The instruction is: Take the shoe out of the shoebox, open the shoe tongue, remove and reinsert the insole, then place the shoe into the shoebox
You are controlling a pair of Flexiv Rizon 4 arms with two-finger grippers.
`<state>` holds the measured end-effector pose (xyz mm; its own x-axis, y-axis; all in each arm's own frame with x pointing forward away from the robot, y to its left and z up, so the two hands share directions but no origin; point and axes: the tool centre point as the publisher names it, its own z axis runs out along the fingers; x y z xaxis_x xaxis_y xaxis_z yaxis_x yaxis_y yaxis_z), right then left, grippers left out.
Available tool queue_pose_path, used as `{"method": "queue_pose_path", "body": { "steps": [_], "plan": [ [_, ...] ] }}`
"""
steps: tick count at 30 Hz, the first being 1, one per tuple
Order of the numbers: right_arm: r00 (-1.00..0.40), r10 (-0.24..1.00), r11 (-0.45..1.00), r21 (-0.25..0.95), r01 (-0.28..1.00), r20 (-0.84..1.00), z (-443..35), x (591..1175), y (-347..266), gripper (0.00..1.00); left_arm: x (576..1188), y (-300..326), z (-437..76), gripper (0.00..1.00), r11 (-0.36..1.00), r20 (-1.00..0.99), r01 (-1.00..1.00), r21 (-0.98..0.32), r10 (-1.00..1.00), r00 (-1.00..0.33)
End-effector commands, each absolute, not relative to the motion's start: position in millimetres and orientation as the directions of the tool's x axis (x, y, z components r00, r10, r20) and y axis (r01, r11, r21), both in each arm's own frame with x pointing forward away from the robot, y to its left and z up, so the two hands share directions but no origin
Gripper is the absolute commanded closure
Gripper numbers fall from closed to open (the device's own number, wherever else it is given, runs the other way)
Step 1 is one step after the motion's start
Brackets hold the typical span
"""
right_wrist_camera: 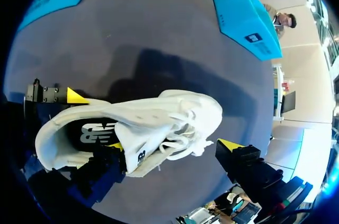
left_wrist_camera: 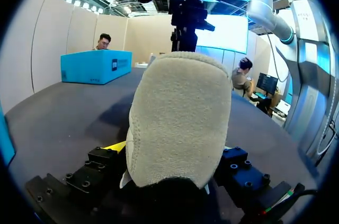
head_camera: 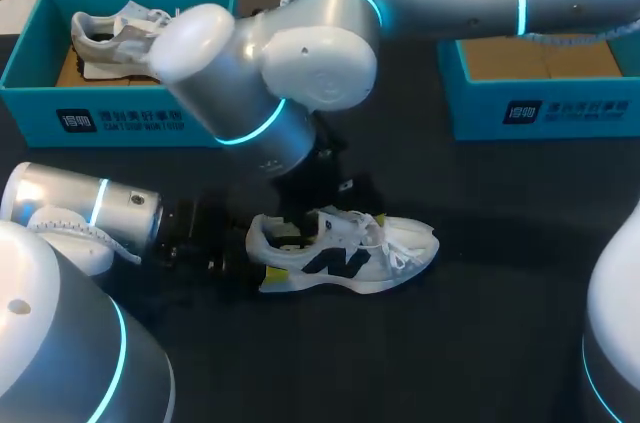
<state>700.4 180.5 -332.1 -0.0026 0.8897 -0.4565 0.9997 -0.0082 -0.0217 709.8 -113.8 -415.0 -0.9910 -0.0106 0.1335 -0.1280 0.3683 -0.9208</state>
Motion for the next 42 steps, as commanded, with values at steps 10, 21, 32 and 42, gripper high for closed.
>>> {"method": "queue_pose_path", "body": {
  "steps": [10, 21, 32, 42],
  "plan": [
    [0.273, 0.865, -0.235, 0.141, 0.962, -0.421, -301.5, 700.0, 164.5, 0.54, 708.7, -114.4, -417.4, 1.0, 0.371, 0.134, -0.128, -0.92, -0.011, -0.991],
    [0.25, 0.876, -0.213, 0.135, 0.968, -0.413, -303.0, 707.4, 158.3, 1.0, 708.7, -114.4, -417.4, 1.0, 0.371, 0.134, -0.128, -0.92, -0.011, -0.991],
    [0.252, 0.866, -0.211, 0.141, 0.967, -0.432, -309.5, 713.4, 124.6, 1.0, 708.7, -114.4, -417.4, 1.0, 0.371, 0.134, -0.128, -0.92, -0.011, -0.991],
    [0.234, 0.878, -0.197, 0.129, 0.972, -0.418, -324.2, 716.1, 94.7, 1.0, 708.7, -114.4, -417.4, 1.0, 0.371, 0.134, -0.128, -0.92, -0.011, -0.991]
  ]
}}
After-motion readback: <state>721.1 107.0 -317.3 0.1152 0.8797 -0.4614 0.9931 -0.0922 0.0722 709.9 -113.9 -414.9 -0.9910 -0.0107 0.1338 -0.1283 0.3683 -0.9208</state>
